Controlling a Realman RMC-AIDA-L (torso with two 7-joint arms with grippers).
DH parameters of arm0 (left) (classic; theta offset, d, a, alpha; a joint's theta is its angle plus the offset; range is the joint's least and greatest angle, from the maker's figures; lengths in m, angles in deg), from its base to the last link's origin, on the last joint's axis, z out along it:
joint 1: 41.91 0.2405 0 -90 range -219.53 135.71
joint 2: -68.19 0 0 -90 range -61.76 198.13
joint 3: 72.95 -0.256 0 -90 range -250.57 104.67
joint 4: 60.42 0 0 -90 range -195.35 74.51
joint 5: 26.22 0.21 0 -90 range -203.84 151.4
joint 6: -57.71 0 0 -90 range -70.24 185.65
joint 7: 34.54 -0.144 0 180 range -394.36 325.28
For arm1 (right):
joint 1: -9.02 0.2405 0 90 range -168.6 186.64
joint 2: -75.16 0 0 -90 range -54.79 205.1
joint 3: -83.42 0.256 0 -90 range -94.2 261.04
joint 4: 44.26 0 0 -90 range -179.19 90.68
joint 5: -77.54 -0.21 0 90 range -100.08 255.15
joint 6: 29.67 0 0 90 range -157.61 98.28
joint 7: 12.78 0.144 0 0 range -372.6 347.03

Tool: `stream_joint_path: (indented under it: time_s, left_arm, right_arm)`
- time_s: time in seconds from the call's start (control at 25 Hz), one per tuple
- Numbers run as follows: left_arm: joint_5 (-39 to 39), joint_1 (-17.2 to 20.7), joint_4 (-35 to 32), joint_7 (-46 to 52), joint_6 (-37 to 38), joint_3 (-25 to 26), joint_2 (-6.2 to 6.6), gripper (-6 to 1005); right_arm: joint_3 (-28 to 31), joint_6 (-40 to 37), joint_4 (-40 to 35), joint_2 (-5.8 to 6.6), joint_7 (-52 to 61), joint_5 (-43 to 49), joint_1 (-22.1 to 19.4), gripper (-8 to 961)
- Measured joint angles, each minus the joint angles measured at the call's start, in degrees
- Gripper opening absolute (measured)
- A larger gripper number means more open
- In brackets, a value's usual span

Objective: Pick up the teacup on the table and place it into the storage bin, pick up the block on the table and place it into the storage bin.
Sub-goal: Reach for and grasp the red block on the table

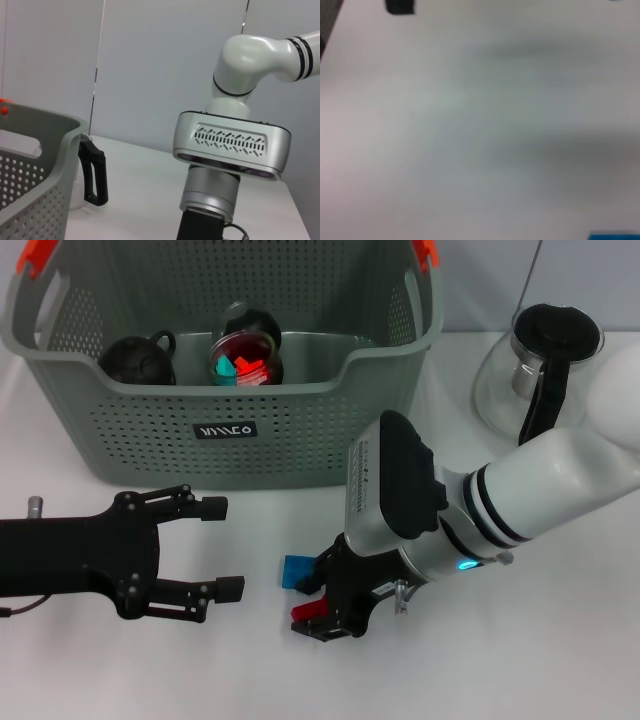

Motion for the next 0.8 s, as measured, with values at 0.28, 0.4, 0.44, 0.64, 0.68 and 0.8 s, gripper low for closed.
stream_joint_path:
  time_s: [0.28,0.4,0.44,0.64,0.68,0.8]
  left_arm:
    - [0.0,-0.15,0.0,0.0,0.0,0.0,0.0,936]
    - [0.0,-0.21,0.0,0.02,0.0,0.0,0.0,936]
    - [0.0,-0.22,0.0,0.05,0.0,0.0,-0.03,936]
    - [0.0,-0.24,0.0,0.24,0.0,0.0,-0.09,936]
    - [0.0,-0.25,0.0,0.3,0.0,0.0,-0.11,937]
    - [0.0,-0.39,0.02,0.75,0.0,0.0,-0.15,937]
  right_arm:
    - [2.79,-2.66,-0.55,0.01,-0.5,3.18,0.75,465]
    - [3.04,-3.21,-0.69,0.0,-0.82,3.73,1.31,458]
    - [3.01,-3.26,-0.72,-0.02,-0.84,4.84,1.63,455]
    - [2.73,-3.28,-0.75,-0.16,-0.84,6.57,2.07,442]
    - [2.7,-3.29,-0.75,-0.17,-0.9,6.76,2.15,440]
    - [2.55,-3.28,-0.76,-0.17,-1.21,6.91,2.56,432]
